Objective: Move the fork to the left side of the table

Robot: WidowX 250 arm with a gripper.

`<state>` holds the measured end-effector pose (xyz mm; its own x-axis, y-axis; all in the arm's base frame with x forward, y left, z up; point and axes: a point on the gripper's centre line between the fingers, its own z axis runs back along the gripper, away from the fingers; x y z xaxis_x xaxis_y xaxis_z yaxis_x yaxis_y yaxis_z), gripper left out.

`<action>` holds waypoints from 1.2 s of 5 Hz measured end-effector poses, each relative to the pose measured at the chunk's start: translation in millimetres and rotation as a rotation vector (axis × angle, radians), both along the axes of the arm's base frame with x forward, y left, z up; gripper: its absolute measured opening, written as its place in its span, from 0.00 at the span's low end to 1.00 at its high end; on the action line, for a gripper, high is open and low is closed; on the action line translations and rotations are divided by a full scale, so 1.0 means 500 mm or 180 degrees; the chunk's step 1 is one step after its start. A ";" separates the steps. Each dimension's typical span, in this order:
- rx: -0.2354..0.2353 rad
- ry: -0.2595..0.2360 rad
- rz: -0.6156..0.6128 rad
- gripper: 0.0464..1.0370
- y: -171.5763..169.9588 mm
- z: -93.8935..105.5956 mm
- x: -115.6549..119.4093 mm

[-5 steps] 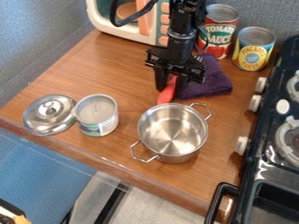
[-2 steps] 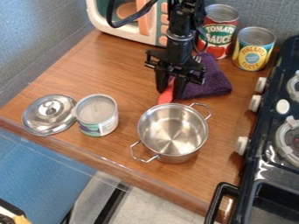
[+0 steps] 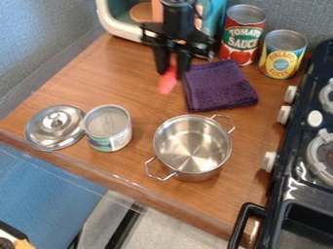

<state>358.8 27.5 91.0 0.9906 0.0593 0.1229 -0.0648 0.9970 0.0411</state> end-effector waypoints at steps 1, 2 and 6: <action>0.0046 0.0048 0.0061 0.33 0.043 0.005 -0.022; 0.0141 0.0110 0.0207 0.33 0.110 -0.002 -0.044; 0.0437 0.0479 0.0295 0.33 0.293 -0.128 -0.011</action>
